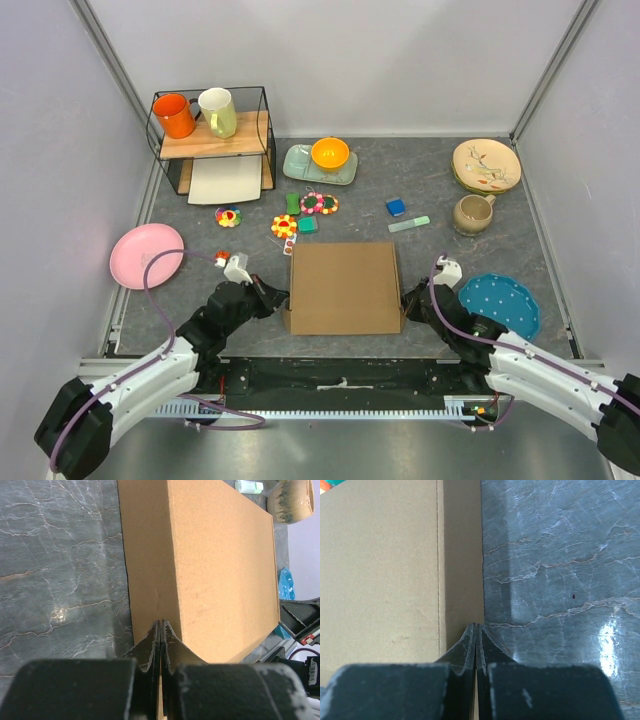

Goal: Fold the paper box

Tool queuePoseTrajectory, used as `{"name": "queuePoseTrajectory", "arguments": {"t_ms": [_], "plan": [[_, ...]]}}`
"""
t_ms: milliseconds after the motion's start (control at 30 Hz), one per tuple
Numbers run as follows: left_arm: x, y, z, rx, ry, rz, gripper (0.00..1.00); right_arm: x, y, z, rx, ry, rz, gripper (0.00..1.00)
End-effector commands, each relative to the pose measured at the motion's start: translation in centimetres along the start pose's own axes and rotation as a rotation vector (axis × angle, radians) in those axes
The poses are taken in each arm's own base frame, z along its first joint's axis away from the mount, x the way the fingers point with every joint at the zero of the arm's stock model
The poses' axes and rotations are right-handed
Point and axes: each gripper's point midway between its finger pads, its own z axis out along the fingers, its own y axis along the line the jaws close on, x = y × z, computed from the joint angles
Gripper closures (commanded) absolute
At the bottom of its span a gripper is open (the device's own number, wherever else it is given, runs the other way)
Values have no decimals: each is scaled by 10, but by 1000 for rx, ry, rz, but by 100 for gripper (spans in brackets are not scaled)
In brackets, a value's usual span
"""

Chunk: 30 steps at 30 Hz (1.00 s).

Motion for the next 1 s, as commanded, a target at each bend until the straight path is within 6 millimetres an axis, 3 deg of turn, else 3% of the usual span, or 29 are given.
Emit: {"name": "queuePoseTrajectory", "arguments": {"t_ms": [0,167,533,767,967], "plan": [[10,-19,-5,114,53,-16,98,-14,24,-8,-85,-16,25,100],[1,-53,-21,243,58,-1,98,-42,48,-32,-154,-59,9,100],[-14,-85,-41,319,65,25,97,-89,78,-69,-221,-131,6,100],[-37,-117,-54,322,80,49,94,-97,87,-77,-223,-116,41,100],[-50,-132,-61,342,53,62,93,-96,84,-77,-216,-114,47,100]]}}
